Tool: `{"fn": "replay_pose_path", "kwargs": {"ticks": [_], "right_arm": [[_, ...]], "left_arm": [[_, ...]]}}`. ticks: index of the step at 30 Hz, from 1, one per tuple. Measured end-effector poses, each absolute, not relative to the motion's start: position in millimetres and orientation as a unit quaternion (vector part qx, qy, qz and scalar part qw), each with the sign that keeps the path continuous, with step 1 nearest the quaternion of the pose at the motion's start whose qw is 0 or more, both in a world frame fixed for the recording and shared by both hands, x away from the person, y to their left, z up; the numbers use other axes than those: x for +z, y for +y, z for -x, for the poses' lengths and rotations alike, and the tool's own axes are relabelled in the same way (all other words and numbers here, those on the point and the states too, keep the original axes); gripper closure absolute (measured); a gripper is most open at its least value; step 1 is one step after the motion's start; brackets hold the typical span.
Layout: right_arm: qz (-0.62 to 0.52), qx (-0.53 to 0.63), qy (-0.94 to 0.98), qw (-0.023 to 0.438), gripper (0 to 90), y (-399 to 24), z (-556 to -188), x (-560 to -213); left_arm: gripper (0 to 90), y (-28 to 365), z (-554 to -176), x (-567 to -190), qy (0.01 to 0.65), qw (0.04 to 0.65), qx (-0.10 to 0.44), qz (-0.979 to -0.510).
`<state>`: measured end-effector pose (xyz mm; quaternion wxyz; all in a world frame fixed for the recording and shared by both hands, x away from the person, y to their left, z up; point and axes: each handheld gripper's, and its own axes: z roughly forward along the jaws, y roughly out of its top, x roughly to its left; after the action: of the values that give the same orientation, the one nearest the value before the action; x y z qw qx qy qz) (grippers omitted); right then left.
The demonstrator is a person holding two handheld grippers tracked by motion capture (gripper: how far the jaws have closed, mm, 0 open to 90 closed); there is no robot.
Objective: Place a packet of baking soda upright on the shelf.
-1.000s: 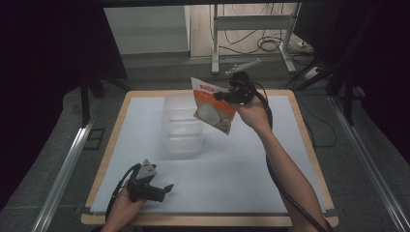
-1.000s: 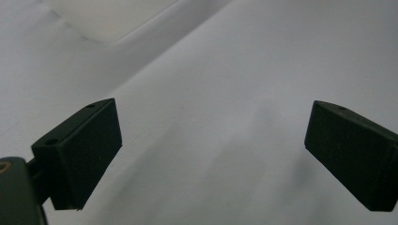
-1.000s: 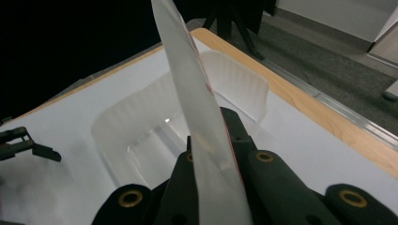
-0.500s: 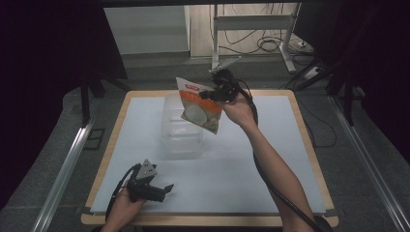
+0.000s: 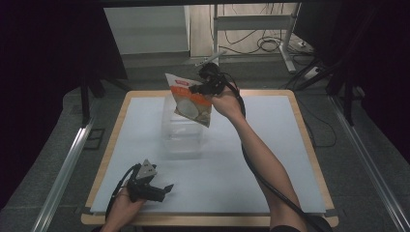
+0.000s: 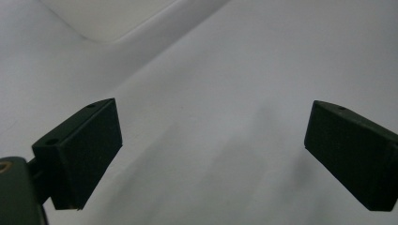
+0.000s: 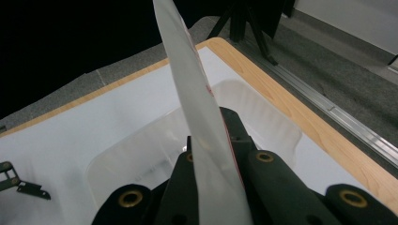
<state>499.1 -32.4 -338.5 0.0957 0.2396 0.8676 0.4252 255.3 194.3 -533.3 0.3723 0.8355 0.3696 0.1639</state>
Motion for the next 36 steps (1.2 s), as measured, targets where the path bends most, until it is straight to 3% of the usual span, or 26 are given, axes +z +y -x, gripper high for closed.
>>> {"fn": "replay_pose_path", "kwargs": {"ticks": [17, 27, 36], "right_arm": [[-0.231, 0.423, 0.872, 0.089, 88.9, 6, -525, -355], [-0.234, 0.436, 0.866, 0.077, 88.9, 2, -528, -361], [-0.235, 0.449, 0.861, 0.036, 88.8, -13, -523, -373]], "left_arm": [[4.6, 195, -255, -533, 0.369, 0.373, 0.161, -0.836], [4.6, 194, -255, -533, 0.367, 0.369, 0.161, -0.839], [4.7, 194, -256, -534, 0.368, 0.367, 0.159, -0.84]]}}
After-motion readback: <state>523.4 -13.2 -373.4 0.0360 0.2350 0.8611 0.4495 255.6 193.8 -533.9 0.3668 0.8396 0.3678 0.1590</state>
